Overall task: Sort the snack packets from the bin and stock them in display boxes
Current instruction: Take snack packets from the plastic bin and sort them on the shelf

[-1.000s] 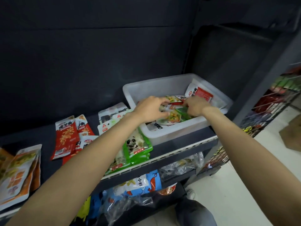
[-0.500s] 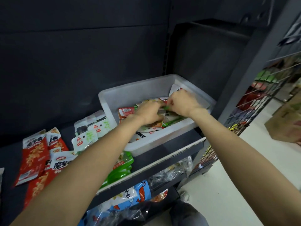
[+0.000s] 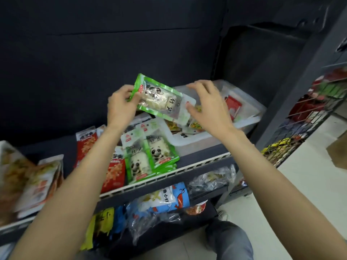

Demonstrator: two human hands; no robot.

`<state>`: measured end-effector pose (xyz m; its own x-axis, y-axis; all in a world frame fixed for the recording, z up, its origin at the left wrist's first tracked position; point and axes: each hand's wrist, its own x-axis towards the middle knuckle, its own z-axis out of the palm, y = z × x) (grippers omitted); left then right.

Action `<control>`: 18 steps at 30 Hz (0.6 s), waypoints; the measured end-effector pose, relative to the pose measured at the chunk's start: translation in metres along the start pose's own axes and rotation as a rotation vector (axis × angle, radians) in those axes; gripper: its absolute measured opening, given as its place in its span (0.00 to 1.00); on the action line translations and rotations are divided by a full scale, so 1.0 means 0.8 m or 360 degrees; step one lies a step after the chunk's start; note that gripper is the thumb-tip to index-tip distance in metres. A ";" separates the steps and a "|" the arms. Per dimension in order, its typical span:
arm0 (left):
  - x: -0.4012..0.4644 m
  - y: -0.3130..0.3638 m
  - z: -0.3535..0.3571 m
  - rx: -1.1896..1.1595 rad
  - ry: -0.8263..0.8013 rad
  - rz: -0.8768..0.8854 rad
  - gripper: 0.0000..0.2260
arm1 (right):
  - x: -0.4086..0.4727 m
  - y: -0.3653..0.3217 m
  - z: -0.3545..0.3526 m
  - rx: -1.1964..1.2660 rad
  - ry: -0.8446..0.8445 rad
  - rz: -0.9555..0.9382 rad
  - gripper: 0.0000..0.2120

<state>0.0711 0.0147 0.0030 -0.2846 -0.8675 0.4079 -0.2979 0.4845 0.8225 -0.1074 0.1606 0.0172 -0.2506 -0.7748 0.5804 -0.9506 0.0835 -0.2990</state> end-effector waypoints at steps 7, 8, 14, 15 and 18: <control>-0.029 -0.026 -0.090 -0.0120 -0.0005 -0.0278 0.07 | -0.031 -0.112 0.054 0.0121 -0.0417 -0.0359 0.23; -0.031 -0.027 -0.095 -0.0129 -0.0035 -0.0291 0.05 | -0.037 -0.122 0.062 0.0211 -0.0488 -0.0271 0.24; -0.044 -0.053 -0.067 -0.0104 -0.0097 -0.0517 0.19 | -0.057 -0.141 0.116 0.0328 -0.0567 0.0183 0.26; -0.052 -0.059 -0.055 0.0031 -0.0245 -0.0573 0.26 | -0.061 -0.138 0.127 0.0142 -0.0598 0.0237 0.25; -0.090 -0.076 -0.025 0.0458 -0.0678 -0.0572 0.33 | -0.085 -0.123 0.152 -0.0319 -0.0580 0.0198 0.19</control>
<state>0.1281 0.0456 -0.0682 -0.4417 -0.8895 -0.1170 -0.6591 0.2333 0.7150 0.0252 0.1287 -0.0853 -0.3184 -0.9188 0.2334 -0.9431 0.2823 -0.1756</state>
